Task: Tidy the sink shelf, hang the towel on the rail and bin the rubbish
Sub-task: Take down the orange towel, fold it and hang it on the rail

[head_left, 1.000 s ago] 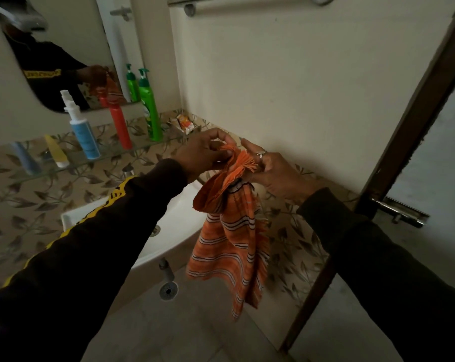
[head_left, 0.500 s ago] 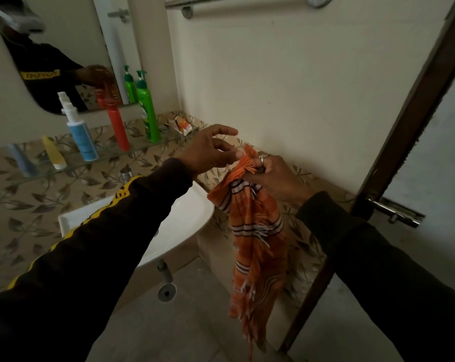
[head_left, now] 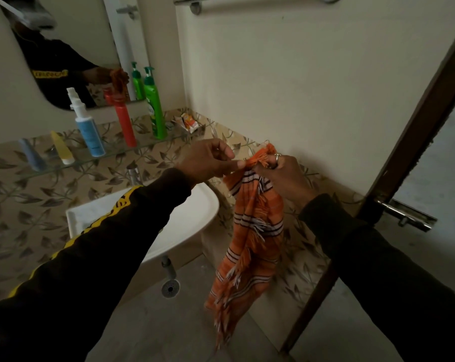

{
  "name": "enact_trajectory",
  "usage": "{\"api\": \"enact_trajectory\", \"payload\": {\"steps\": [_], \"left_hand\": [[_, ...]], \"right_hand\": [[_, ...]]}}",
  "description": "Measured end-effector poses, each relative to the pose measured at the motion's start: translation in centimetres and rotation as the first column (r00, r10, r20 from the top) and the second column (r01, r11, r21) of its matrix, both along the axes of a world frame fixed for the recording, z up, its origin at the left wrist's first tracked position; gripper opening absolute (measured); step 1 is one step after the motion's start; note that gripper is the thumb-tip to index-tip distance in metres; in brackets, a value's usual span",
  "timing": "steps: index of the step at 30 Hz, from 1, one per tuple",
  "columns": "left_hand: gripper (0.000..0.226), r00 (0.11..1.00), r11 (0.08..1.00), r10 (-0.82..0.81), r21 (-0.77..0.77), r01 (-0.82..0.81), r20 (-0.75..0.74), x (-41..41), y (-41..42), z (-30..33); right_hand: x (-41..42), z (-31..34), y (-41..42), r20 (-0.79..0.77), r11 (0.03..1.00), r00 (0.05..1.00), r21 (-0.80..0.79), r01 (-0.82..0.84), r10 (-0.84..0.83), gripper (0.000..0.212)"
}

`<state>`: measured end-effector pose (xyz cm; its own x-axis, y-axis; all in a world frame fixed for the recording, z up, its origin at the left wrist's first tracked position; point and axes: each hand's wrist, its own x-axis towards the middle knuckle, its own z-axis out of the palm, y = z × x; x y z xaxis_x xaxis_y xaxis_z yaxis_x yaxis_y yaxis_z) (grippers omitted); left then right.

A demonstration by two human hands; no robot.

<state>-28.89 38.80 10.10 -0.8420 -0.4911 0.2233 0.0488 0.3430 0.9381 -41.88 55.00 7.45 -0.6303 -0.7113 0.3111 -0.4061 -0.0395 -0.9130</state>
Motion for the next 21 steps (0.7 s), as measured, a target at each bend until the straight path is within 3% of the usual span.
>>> {"api": "enact_trajectory", "payload": {"steps": [4, 9, 17, 21], "left_hand": [[0.036, 0.999, 0.993, -0.019, 0.116, 0.014, 0.04, -0.6, 1.9, 0.2], [0.062, 0.969, 0.963, 0.156, 0.191, -0.193, 0.19, -1.7, 3.2, 1.0], [0.033, 0.961, 0.829, 0.051, 0.525, -0.193, 0.273, -2.2, 3.0, 0.9], [0.018, 0.957, 0.782, 0.086, 0.577, -0.237, 0.276, -2.6, 2.9, 0.4]], "right_hand": [[0.6, 0.0, -0.6, 0.003, 0.998, 1.0, -0.061, 0.031, -0.031, 0.014], [0.8, -0.2, -1.0, -0.135, 0.998, 0.989, -0.027, 0.055, -0.058, 0.014], [0.3, -1.0, -0.8, -0.302, 0.997, 0.952, 0.031, 0.072, -0.06, 0.014], [0.2, -1.0, -0.8, -0.297, 0.997, 0.955, 0.075, 0.028, -0.004, 0.018]]}}
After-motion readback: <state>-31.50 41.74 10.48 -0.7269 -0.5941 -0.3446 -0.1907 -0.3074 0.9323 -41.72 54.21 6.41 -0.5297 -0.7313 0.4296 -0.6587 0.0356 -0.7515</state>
